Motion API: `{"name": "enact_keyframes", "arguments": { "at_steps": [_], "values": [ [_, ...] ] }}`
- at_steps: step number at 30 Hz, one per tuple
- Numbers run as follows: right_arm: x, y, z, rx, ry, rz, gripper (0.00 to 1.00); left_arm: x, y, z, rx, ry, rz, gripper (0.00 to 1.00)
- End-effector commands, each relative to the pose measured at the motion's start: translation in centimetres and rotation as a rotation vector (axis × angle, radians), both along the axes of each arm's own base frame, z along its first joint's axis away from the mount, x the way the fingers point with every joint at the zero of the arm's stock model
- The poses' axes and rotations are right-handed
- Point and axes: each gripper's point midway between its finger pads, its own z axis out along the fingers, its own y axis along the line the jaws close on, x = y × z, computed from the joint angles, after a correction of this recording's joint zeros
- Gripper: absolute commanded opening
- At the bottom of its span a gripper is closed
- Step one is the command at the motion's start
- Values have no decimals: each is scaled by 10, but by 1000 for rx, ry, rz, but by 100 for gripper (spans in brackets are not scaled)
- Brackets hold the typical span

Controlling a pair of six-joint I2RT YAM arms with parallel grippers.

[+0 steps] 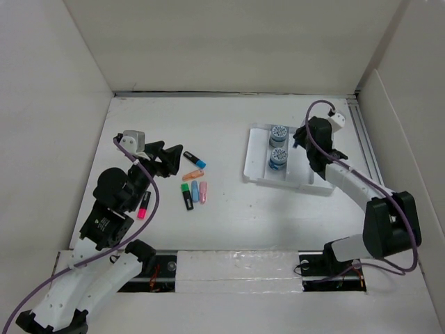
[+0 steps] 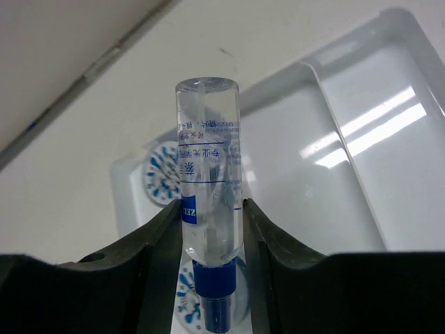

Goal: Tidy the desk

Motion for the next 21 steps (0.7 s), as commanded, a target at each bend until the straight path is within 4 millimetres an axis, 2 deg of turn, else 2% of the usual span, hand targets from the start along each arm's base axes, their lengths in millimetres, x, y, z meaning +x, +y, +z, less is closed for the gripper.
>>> {"name": "enact_keyframes", "arguments": {
  "at_steps": [1,5,6,7,8,9,10,12,14,15,16,17,18,19,20,21],
  "values": [
    [-2,6,-47,65,106,46,6,0,-6,8,-22,-27,-26,55],
    [4,-9,-64,79,143,7,12,1,-5,7,-20,-23,-17,55],
    [4,-9,-66,79,151,0,15,0,-4,7,-23,-27,-17,55],
    [6,-21,-66,88,150,-38,20,-1,-4,9,-25,-31,-17,55],
    [6,-23,-65,101,147,-34,31,0,-3,9,-24,-31,-11,55],
    [8,-22,-62,106,132,-31,53,1,-3,8,-24,-28,-9,55],
    [8,-22,-60,107,125,-32,64,2,-4,7,-18,-22,-12,55],
    [8,-22,-50,109,102,-33,81,1,-5,7,-20,-23,-20,55],
    [5,-8,-40,100,81,-6,85,1,-4,9,-22,-28,-15,55],
    [2,0,-26,98,39,16,84,1,-4,9,-20,-28,-13,55],
    [-1,12,-23,83,25,52,80,2,-4,8,-19,-26,-10,55],
    [-4,30,-17,86,5,119,71,2,-4,7,-18,-24,-12,55],
    [-11,62,-10,74,-19,216,43,2,-4,8,-21,-24,-12,55],
    [-16,82,-10,73,-23,281,28,1,-4,9,-24,-28,-14,55],
    [-24,109,-10,86,-19,380,18,1,-2,9,-23,-31,-6,55],
    [-36,150,-5,80,-25,498,9,1,-1,9,-24,-29,0,55]
  ]
}}
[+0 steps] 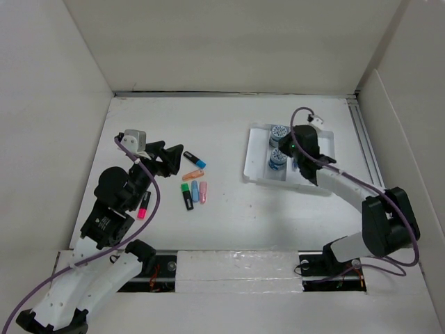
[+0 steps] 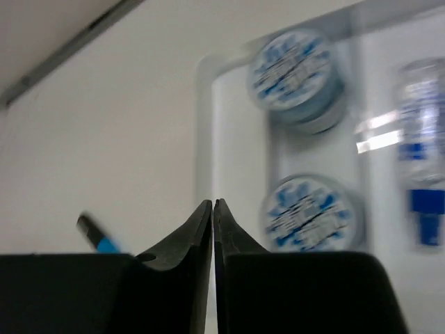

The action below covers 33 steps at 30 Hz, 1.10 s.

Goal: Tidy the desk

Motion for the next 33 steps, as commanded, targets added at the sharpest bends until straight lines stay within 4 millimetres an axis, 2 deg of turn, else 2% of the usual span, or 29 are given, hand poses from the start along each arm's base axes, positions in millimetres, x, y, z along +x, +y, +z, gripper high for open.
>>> {"name": "enact_keyframes", "arguments": {
  "at_steps": [1,3,4,5,6,7,8,9,12,17,20,22,23,29,31,33],
  "values": [
    [-25,105,11,14,-52,338,8,1,1,10,-27,-33,9,54],
    [-46,148,-3,-25,-1,476,10,1,3,10,-29,-32,21,54],
    [-64,189,-8,-44,9,570,13,-1,5,13,-37,-41,26,54],
    [-72,202,-13,-74,15,585,16,-1,8,13,-40,-43,42,54],
    [-81,214,-21,-110,34,611,26,0,10,13,-42,-46,51,53],
    [-99,236,-26,-131,43,660,32,-1,13,15,-48,-50,62,52],
    [-99,248,-34,-155,53,661,39,0,16,14,-50,-44,83,52],
    [-105,255,-40,-174,63,671,55,-1,17,15,-52,-46,86,52],
    [-117,280,-67,-236,106,697,66,-2,19,16,-60,-55,94,52],
    [-115,293,-83,-275,114,690,63,-4,16,17,-59,-55,71,52],
    [-112,292,-98,-314,161,671,62,-4,16,19,-62,-59,74,52],
    [-117,294,-106,-345,177,662,57,-5,17,18,-62,-59,72,52],
    [-110,286,-109,-380,168,615,56,-6,17,20,-66,-65,69,52],
    [-109,274,-117,-454,173,540,38,-8,17,21,-68,-71,63,52],
    [-108,271,-120,-474,182,527,39,-8,17,22,-68,-73,66,52],
    [-107,269,-129,-508,208,522,44,-7,17,20,-67,-67,70,52]
  ]
}}
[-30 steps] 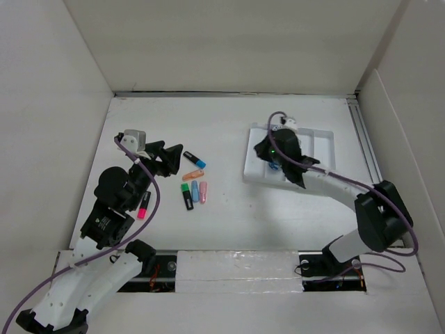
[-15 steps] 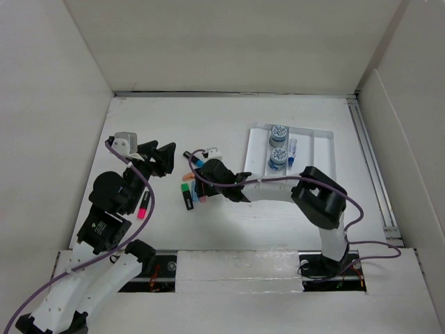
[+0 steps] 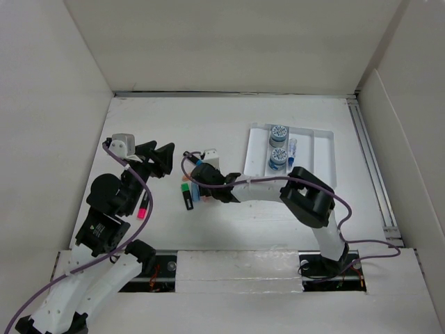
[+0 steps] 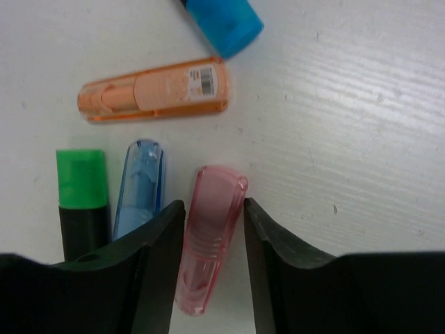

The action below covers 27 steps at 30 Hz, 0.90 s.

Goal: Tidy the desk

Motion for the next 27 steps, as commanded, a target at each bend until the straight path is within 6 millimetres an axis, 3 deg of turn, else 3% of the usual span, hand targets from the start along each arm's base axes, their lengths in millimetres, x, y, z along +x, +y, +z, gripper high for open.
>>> {"name": "enact_keyframes", "arguments": {
  "at_steps": [1,2,5,6,7,11,12,13,15,16,17,18,19,20,22,23,25,27],
  "values": [
    [5,-8,-10,-82,-8,-39,47,-1,-2,6,-25,-25,-11,52],
    [6,-9,-13,-91,-8,-41,48,-1,-3,7,-26,-27,-15,52],
    [8,-13,-12,-99,-21,-64,26,-1,-2,7,-26,-31,-7,52],
    [8,-13,-4,-75,-32,-69,15,0,-2,7,-26,-27,-6,52],
    [12,-16,5,-49,-42,-79,13,0,-2,6,-24,-23,-9,52],
    [38,-43,61,126,-85,-151,10,1,-4,6,-24,-23,-14,52],
    [56,-59,78,189,-106,-203,10,2,-4,5,-19,-19,-14,52],
    [57,-78,98,235,-124,-226,10,2,-5,3,-17,-13,-18,52],
    [69,-109,118,290,-154,-300,11,1,-6,5,-20,-19,-24,52],
    [84,-143,120,302,-181,-384,11,0,-6,5,-23,-22,-26,52],
    [89,-168,145,340,-233,-444,11,0,-6,5,-23,-21,-25,52],
    [94,-189,149,354,-247,-497,11,1,-7,4,-20,-17,-25,52],
    [98,-210,151,362,-259,-543,11,2,-7,4,-23,-16,-27,52],
    [106,-253,154,360,-284,-640,11,1,-9,4,-23,-16,-40,52],
    [111,-295,151,359,-297,-747,11,0,-12,4,-24,-13,-53,52],
    [114,-334,142,342,-300,-841,11,1,-12,3,-22,-12,-54,52],
    [115,-375,125,348,-270,-944,11,3,-15,1,-19,-2,-59,52],
    [117,-392,113,388,-211,-974,12,3,-16,0,-17,1,-65,52]
  ]
}}
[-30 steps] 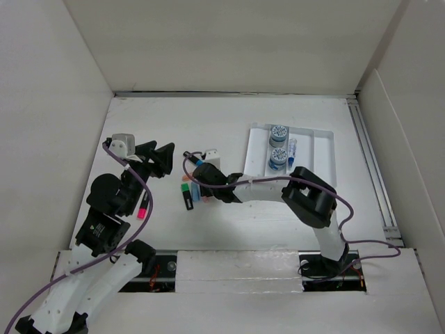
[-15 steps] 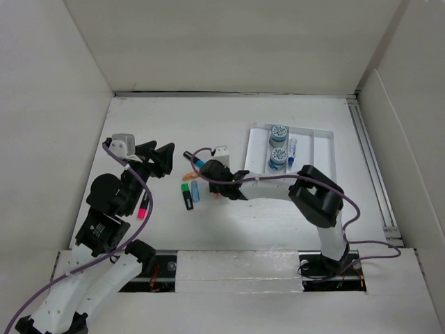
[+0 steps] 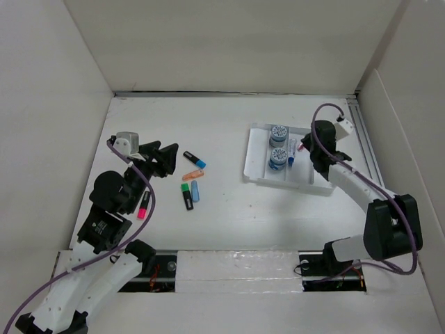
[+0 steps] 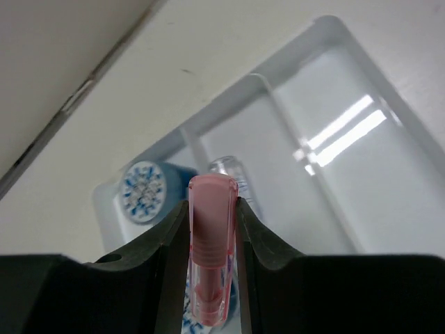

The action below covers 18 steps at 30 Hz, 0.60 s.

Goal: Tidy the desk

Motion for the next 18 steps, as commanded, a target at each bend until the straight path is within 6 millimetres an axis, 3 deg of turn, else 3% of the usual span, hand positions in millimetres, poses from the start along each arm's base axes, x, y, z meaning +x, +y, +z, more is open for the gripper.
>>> {"name": "enact_keyframes", "arguments": {
  "at_steps": [1,6,11,14,17,18],
  "values": [
    [-1,-37,-33,100,68,-76,11,1,-8,5,-18,-18,-33,52],
    [4,-80,-41,212,45,-126,11,1,-7,5,-23,-19,-31,52],
    [10,-97,-51,249,75,-133,12,0,-6,6,-23,-23,-27,52],
    [12,-104,-59,272,96,-122,23,-2,-5,8,-29,-30,-28,52],
    [11,-105,-62,284,103,-113,40,-1,-5,7,-25,-28,-23,52],
    [9,-109,-61,287,101,-124,51,-2,-4,8,-28,-32,-23,52]
  ]
}}
